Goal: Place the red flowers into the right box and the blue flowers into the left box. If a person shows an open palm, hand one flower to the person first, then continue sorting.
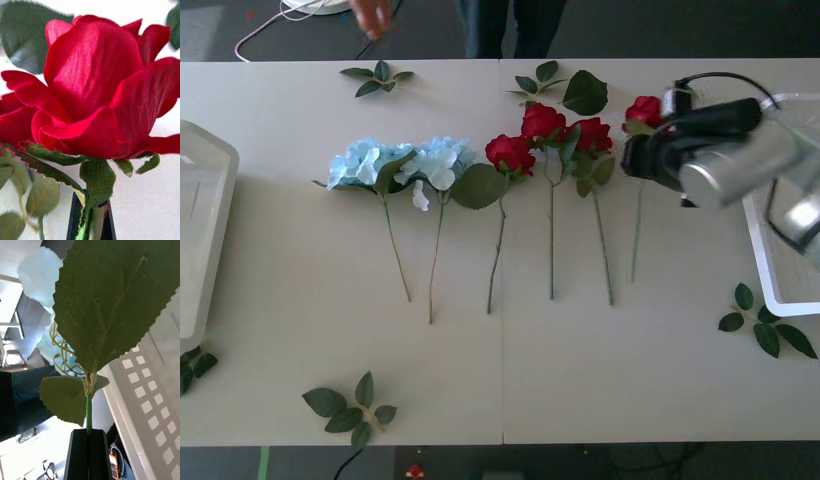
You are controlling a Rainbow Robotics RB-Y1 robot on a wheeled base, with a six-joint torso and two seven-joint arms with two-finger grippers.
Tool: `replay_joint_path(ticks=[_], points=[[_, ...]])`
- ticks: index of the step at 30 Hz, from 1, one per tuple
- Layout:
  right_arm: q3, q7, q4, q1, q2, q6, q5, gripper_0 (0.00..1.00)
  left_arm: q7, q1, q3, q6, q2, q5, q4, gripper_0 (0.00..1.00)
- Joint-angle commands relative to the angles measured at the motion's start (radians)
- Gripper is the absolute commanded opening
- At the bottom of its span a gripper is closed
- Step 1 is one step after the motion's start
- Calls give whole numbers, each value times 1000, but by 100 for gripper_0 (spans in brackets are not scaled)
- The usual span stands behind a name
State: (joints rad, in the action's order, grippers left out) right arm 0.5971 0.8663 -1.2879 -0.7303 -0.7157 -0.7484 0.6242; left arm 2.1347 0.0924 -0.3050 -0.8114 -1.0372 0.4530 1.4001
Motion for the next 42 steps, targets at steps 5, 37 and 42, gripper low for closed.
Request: replay_joint_path(ticks=[5,37,42], points=[[-215,39,-412,275,-195,159,-11,0,-82,-14,0,24,28,-8,-1,0],[-186,71,-527,-14,64,704,-261,0,-87,-14,0,26,29,6,0,0],[-177,71,-528,-24,71,725,-271,0,-87,-14,0,26,29,6,0,0]])
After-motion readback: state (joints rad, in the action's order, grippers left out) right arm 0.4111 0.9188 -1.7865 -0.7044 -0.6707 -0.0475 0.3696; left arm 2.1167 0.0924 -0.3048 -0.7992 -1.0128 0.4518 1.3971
